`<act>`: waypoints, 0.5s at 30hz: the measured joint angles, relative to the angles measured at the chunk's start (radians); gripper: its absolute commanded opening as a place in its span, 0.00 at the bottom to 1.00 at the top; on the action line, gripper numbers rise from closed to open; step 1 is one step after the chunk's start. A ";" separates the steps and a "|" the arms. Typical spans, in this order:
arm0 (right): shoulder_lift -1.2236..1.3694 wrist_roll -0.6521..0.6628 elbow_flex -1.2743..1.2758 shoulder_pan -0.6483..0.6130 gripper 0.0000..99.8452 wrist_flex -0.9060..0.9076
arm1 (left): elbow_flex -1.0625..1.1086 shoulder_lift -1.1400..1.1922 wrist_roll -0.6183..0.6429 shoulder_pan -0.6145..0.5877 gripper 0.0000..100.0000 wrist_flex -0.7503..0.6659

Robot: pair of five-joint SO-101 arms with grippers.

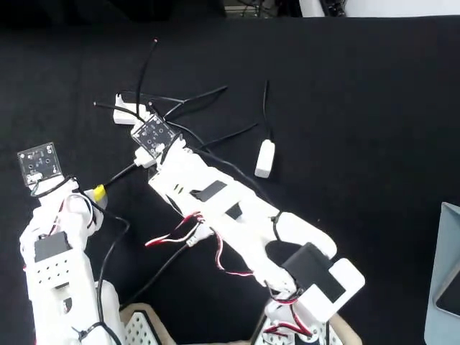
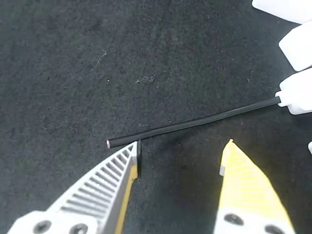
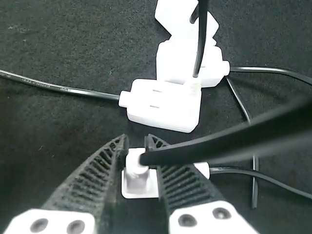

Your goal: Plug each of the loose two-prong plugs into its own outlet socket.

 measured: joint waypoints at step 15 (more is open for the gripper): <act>0.071 0.037 0.000 0.002 0.02 -0.025 | 0.000 0.000 0.000 0.000 0.27 0.000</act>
